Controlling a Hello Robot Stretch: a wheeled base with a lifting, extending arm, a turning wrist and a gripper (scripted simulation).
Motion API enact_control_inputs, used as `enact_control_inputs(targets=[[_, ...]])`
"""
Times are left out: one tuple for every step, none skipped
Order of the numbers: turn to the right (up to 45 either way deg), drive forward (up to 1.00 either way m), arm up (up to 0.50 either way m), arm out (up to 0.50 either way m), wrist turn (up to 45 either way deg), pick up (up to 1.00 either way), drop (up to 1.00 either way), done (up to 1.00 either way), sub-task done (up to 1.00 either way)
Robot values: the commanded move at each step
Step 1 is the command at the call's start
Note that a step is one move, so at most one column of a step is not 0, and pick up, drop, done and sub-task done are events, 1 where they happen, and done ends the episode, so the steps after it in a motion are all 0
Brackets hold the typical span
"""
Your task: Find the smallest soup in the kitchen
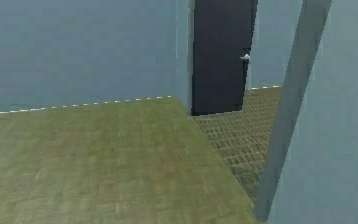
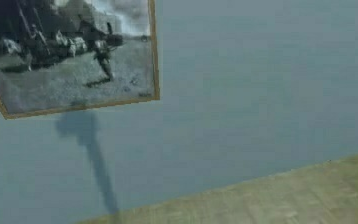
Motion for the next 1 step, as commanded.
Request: enact_control_inputs(targets=[[0.0,1.00,0.00,0.00,0.0,0.00,0.00,0.00,0.00]])
